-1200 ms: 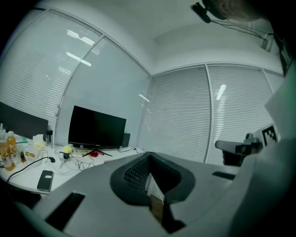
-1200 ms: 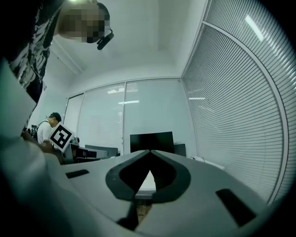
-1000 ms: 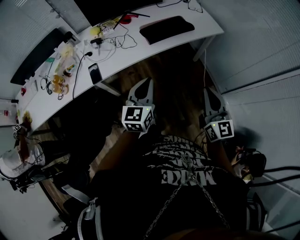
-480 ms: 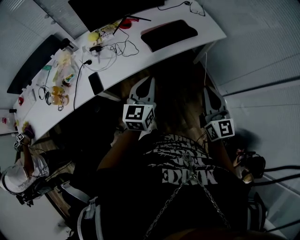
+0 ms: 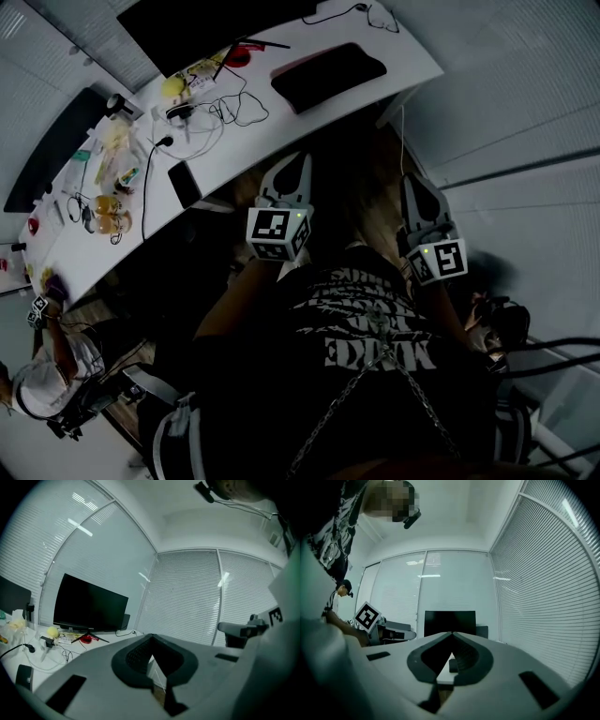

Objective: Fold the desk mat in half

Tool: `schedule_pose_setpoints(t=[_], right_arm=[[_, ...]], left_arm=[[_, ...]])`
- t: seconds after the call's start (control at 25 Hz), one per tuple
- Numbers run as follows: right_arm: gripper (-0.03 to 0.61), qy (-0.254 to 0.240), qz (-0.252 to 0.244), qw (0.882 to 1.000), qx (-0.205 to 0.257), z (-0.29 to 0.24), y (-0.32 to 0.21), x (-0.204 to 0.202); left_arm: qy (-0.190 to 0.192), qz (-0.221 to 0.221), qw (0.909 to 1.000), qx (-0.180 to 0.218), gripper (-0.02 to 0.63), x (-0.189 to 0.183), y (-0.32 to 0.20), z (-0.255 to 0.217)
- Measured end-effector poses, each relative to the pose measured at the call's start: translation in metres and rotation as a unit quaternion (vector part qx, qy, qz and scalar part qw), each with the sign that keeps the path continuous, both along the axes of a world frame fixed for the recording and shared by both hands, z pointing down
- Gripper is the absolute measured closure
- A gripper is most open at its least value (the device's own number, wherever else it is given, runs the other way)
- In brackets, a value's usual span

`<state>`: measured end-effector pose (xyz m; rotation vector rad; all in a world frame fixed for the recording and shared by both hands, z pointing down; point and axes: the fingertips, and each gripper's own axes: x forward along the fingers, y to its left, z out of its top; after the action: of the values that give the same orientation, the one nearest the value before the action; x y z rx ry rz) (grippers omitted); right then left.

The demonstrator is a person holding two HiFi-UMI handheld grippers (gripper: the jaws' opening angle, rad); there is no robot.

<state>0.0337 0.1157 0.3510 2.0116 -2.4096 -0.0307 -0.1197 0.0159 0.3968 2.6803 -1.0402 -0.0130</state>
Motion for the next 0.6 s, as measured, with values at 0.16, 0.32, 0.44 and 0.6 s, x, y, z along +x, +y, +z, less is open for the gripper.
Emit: schedule_pose_setpoints(t=[0.16,0.32,0.44,0.6], right_arm=[[0.580,-0.010,0.007,1.000,-0.009,0.006,-0.012,0.017],[0.580,-0.022,-0.001,1.000,-0.017,0.010,-0.036,0.033],[0.580,-0.028,-0.017,0.999,-0.011,0.007,-0.062,0.044],[0.580,-0.019,-0.045,0.999,-0.005,0.000,-0.099,0.066]], left_arm=[[-0.008,-0.003,0.9999,-0.015,0.626,0.012,-0.012,0.007],[-0.022,-0.011,0.9995,-0.021,0.626,0.021,-0.026,0.009],[-0.033,-0.022,0.9988,-0.027,0.626,0.030,-0.039,0.008],[-0.028,-0.047,0.9984,-0.014,0.626,0.053,-0.068,-0.002]])
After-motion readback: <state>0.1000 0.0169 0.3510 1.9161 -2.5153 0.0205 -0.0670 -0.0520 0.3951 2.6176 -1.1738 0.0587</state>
